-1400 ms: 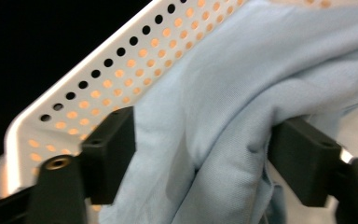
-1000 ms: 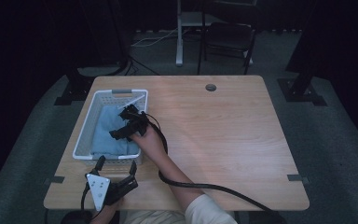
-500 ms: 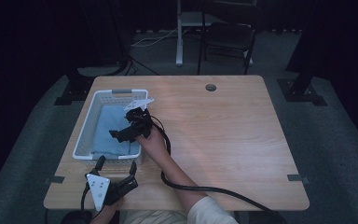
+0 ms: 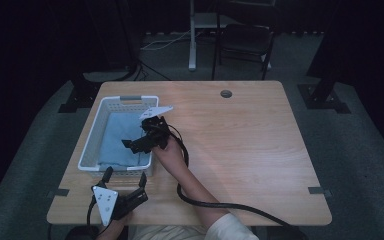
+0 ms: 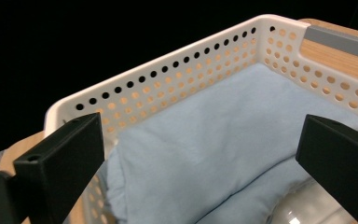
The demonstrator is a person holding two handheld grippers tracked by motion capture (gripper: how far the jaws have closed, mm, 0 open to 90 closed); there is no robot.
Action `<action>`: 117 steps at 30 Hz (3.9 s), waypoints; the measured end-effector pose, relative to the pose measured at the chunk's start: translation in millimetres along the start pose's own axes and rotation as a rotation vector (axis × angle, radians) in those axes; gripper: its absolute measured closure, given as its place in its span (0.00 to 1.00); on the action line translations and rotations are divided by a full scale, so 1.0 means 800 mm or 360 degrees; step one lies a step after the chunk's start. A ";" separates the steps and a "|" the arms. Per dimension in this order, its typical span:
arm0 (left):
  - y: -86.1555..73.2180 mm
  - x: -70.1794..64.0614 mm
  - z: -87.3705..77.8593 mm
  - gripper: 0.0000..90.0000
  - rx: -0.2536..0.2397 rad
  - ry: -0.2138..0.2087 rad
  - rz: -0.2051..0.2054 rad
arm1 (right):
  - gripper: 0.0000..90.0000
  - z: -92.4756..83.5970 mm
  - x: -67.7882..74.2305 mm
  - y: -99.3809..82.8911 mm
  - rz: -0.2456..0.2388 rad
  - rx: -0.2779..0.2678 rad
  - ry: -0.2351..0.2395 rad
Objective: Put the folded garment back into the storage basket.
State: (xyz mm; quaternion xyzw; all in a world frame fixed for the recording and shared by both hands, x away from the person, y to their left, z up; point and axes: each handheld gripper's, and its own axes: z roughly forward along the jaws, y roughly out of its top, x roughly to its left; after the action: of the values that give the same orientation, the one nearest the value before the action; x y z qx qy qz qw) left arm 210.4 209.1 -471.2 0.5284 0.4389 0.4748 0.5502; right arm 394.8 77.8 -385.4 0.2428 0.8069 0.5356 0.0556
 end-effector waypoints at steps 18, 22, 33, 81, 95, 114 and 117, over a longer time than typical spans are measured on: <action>0.000 0.000 0.000 0.01 -0.0001 -0.0001 -0.0005 | 0.01 -0.029 -0.008 -0.028 0.0014 -0.0075 -0.0029; 0.000 0.000 0.000 0.01 -0.0002 -0.0004 -0.0002 | 0.01 -0.038 -0.010 -0.031 0.0034 -0.0082 -0.0021; 0.000 0.000 -0.001 0.01 -0.0007 -0.0006 -0.0004 | 0.01 -0.064 -0.009 -0.040 0.0025 -0.0107 -0.0057; 0.000 0.000 -0.001 0.01 -0.0001 0.0003 0.0001 | 0.01 -0.196 -0.029 -0.089 0.0068 -0.0176 -0.0223; 0.000 0.000 0.000 0.01 0.0003 0.0006 0.0003 | 0.01 -0.241 -0.037 -0.110 0.0109 -0.0199 -0.0331; 0.000 0.000 0.000 0.01 0.0006 0.0007 0.0003 | 0.01 -0.290 -0.045 -0.147 0.0179 -0.0183 -0.0453; 0.000 0.000 0.000 0.01 0.0007 0.0007 0.0003 | 0.01 -0.298 -0.047 -0.156 0.0200 -0.0171 -0.0479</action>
State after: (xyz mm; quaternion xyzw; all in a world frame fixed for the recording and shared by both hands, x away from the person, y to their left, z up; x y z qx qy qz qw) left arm 210.5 208.9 -471.2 0.5290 0.4405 0.4756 0.5476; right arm 302.4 -177.4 -402.9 0.3668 0.7429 0.5380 0.1551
